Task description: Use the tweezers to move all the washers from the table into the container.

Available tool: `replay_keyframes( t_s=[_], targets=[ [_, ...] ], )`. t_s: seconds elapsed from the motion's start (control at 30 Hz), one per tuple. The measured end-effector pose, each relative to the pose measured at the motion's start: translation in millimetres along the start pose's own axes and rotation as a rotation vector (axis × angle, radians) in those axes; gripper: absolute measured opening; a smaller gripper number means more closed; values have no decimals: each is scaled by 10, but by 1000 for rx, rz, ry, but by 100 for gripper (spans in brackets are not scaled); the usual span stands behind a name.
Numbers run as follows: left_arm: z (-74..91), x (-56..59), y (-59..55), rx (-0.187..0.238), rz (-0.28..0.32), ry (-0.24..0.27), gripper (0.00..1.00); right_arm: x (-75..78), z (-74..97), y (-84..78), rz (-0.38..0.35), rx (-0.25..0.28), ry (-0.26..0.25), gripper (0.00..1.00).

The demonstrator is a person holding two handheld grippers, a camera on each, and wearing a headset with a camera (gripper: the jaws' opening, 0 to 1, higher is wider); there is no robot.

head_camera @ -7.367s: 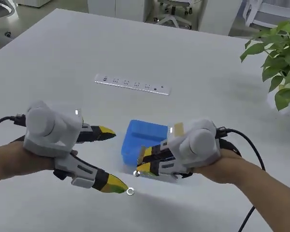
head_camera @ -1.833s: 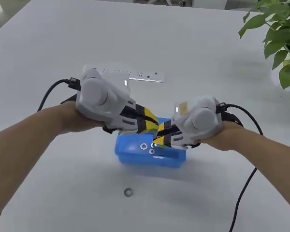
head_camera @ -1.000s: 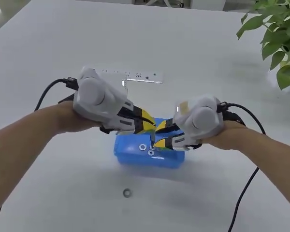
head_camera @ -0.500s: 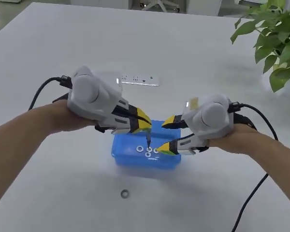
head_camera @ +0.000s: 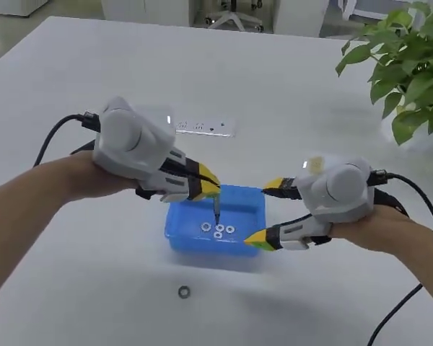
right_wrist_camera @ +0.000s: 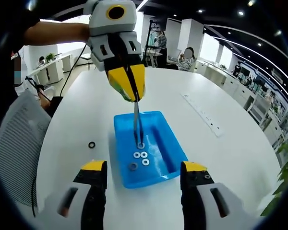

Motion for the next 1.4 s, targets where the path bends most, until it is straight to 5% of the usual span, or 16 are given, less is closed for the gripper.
replay_keyframes(
  t_s=[0.8,1.4],
  targets=[
    [326,188,92,-17,5,23,5,-344,233,-125,-80,76,-81,100],
    [505,388,37,-30,16,20,5,-517,230,-173,-69,106,-64,100]
  ],
)
Point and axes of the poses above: the centre of the closed fingertips' face, and the gripper's own axes: z roughly backward along the fingers, x roughly to its right, y roughly out of its top, the point moved 9 cm from there along z, roughly backward along the fingers, and after that the axes turned 6 degrees about y, right-handed, at the moved point
